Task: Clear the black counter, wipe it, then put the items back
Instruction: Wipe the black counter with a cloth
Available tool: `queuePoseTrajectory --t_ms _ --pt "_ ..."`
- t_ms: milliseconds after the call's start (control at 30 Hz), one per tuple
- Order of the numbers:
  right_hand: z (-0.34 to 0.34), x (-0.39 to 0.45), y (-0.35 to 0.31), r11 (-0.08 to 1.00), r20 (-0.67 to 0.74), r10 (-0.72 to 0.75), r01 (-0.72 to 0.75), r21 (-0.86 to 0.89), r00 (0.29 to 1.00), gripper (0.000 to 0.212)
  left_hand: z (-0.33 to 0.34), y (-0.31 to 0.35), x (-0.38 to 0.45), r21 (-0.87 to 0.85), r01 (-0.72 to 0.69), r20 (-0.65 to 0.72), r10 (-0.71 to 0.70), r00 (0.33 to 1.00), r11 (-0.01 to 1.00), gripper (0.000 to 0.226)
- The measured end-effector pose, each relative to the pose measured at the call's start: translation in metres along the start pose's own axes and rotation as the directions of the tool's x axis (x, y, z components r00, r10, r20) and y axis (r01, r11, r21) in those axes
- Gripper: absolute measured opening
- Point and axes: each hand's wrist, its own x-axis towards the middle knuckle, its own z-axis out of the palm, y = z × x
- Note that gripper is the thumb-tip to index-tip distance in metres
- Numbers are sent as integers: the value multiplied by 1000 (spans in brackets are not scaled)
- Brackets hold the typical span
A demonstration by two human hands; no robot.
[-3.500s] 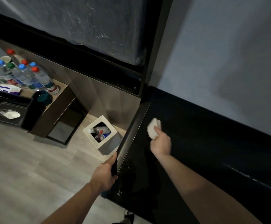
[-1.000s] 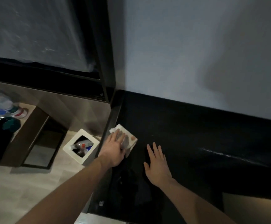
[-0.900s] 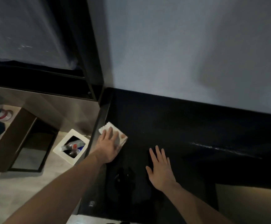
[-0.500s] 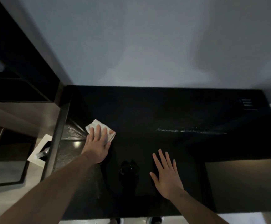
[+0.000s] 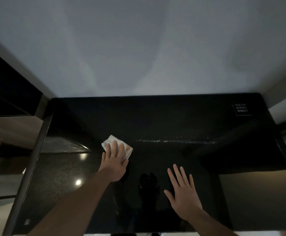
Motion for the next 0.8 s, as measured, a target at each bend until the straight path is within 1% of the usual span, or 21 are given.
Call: queuePoseTrajectory --t_ms 133,200,267,333,433,600,667,733,800 --pt "2 -9 23 999 -15 45 -45 12 999 79 3 20 1 7 -42 7 42 999 999 73" --pt "2 -14 33 994 -21 104 -103 45 994 78 7 28 4 38 -76 -26 77 997 996 74" --pt "0 -18 48 983 -63 169 -164 85 984 77 16 33 9 70 -102 -79 108 991 992 75" --pt "-2 -20 66 974 -71 215 -209 83 974 76 23 39 14 103 -110 -124 123 985 989 76" --pt "-4 -26 86 977 -71 204 -198 82 976 76 27 50 15 142 -125 -114 142 983 982 77" --pt "-7 -31 123 970 -71 230 -223 95 971 76 29 85 20 171 -163 -90 180 980 972 80" --pt "-4 -33 143 979 -87 196 -189 80 977 75 35 102 23 182 -159 -95 178 979 970 81" --pt "-1 -34 163 992 -108 126 -121 45 986 74 39 119 25 180 -146 -108 167 980 973 82" --pt "0 -32 179 998 -96 61 -62 -6 994 73 46 137 26 190 -118 -114 142 983 975 82"
